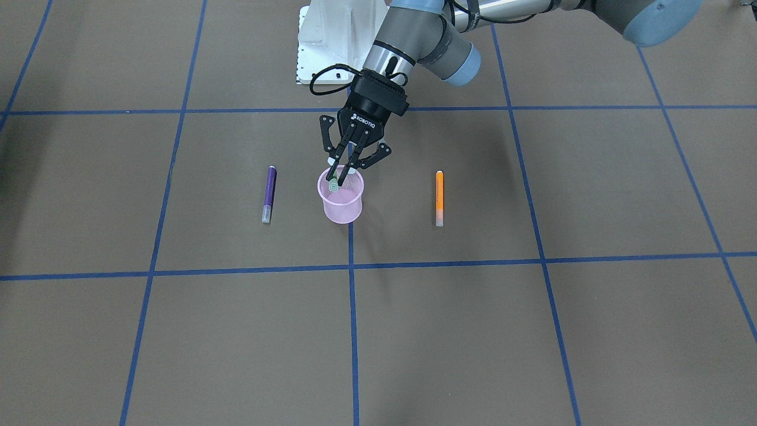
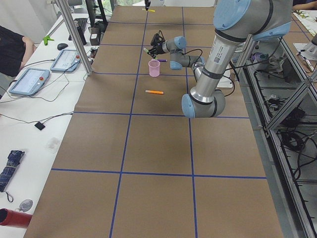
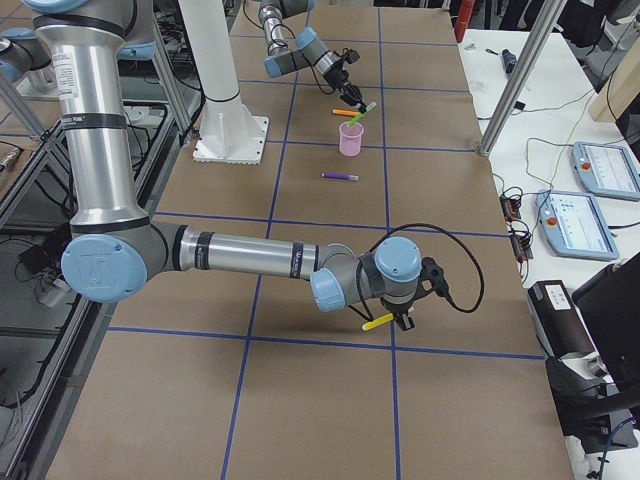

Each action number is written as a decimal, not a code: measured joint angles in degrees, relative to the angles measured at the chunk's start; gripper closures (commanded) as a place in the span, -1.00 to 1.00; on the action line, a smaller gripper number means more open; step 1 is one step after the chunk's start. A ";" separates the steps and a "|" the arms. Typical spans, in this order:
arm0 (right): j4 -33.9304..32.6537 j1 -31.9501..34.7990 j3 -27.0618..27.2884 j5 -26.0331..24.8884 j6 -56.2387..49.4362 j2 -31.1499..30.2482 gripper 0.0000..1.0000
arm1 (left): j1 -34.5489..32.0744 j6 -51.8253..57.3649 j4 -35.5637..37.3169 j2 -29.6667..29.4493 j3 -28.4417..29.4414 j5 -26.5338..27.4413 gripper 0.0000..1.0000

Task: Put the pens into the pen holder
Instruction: 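Carry the green marker over the pink cup with the left gripper, then lower the green marker into the pink cup and open the left gripper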

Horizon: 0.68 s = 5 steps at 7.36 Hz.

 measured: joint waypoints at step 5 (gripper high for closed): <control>-0.02 -0.05 1.87 1.33 0.04 0.33 1.00 | 1.33 -0.11 -4.83 -0.19 4.95 2.93 -0.87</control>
